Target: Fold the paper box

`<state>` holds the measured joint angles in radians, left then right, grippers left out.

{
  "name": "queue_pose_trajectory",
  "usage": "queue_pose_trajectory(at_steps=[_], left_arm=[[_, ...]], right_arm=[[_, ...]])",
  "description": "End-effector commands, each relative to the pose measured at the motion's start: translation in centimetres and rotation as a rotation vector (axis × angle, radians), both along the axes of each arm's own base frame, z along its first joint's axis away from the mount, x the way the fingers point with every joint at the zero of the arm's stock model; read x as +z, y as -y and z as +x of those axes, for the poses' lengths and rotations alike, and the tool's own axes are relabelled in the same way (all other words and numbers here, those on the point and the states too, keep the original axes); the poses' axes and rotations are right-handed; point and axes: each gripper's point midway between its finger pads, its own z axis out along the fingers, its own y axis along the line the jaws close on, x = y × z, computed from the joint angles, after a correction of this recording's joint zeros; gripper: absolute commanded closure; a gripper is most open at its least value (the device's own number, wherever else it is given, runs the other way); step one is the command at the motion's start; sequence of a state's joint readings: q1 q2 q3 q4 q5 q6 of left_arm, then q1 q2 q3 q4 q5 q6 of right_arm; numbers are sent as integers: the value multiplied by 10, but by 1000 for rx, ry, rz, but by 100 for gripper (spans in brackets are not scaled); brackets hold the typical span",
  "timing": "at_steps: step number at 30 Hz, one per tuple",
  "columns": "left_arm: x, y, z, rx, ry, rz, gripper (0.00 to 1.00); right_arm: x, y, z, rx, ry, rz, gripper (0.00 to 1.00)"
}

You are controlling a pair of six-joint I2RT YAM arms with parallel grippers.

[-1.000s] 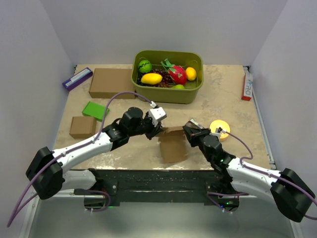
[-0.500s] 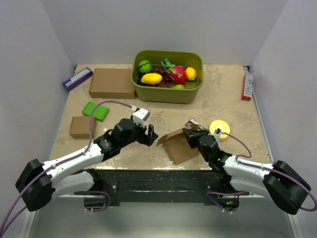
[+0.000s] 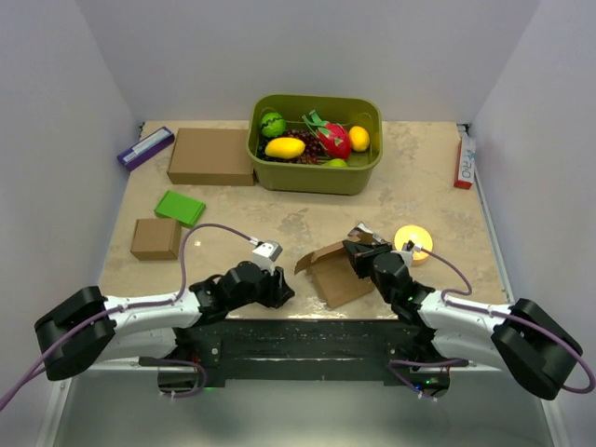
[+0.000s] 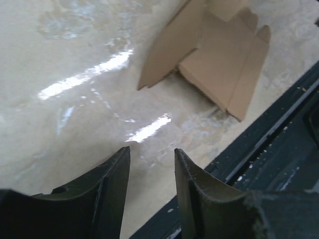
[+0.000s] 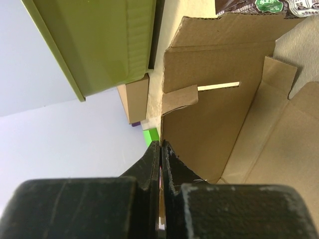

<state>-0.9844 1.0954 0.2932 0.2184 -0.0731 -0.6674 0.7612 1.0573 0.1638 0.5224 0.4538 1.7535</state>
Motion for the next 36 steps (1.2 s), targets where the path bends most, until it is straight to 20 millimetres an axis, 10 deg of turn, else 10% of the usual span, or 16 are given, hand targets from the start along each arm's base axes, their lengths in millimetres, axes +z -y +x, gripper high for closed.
queue_pose_trajectory(at_steps=[1,20,36], left_arm=[[34,35,4,24,49,-170,59],[16,60,67,156,123,-91,92],[22,90,69,87,128,-161,100]], right_arm=[[1,5,6,-43,2,-29,100],[2,11,0,-43,7,-24,100],[-3,9,1,-35,-4,-50,100]])
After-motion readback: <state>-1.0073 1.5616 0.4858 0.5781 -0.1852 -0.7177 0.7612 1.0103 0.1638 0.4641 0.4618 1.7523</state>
